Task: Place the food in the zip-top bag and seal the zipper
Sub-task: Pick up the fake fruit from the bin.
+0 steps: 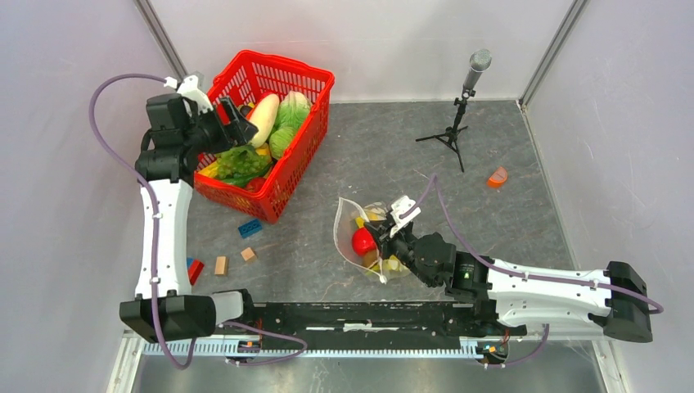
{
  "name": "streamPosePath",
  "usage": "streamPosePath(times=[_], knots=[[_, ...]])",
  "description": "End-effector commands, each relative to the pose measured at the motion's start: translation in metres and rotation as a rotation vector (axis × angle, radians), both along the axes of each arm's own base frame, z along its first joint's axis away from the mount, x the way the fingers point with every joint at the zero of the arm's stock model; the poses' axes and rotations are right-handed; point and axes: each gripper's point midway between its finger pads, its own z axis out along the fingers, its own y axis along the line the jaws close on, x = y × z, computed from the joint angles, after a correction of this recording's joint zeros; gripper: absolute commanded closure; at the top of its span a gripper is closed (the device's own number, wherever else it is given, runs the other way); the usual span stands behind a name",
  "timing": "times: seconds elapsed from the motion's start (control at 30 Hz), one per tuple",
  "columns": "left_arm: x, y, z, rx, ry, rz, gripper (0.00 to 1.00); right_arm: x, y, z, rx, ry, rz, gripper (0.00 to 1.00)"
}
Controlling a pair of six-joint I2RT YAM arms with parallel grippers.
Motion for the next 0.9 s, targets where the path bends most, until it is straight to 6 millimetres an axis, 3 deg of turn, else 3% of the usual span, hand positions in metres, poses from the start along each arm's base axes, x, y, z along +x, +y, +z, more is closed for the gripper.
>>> streamPosePath(times=[0.0,0.33,0.6,0.73,0.87], knots=[[-0.027,0.011,-0.068,0.061,0.282,0.027,0.17,-0.003,0.007,0.01,0.048,-0.002,0.03,0.99],[-0.041,0.016,-0.121,0.161,0.494,-0.017,0.2,-0.004,0.005,0.005,0.038,0.003,0.037,0.99],[-0.041,0.001,-0.148,0.214,0.593,-0.102,0.16,-0.005,0.007,0.005,0.034,0.001,0.046,0.99],[-0.035,0.009,-0.167,0.249,0.653,-0.054,0.16,-0.005,0.008,0.004,0.031,0.003,0.049,0.99],[-0.041,0.014,-0.175,0.273,0.69,-0.05,0.16,-0.005,0.008,0.003,0.026,0.005,0.048,0.99]])
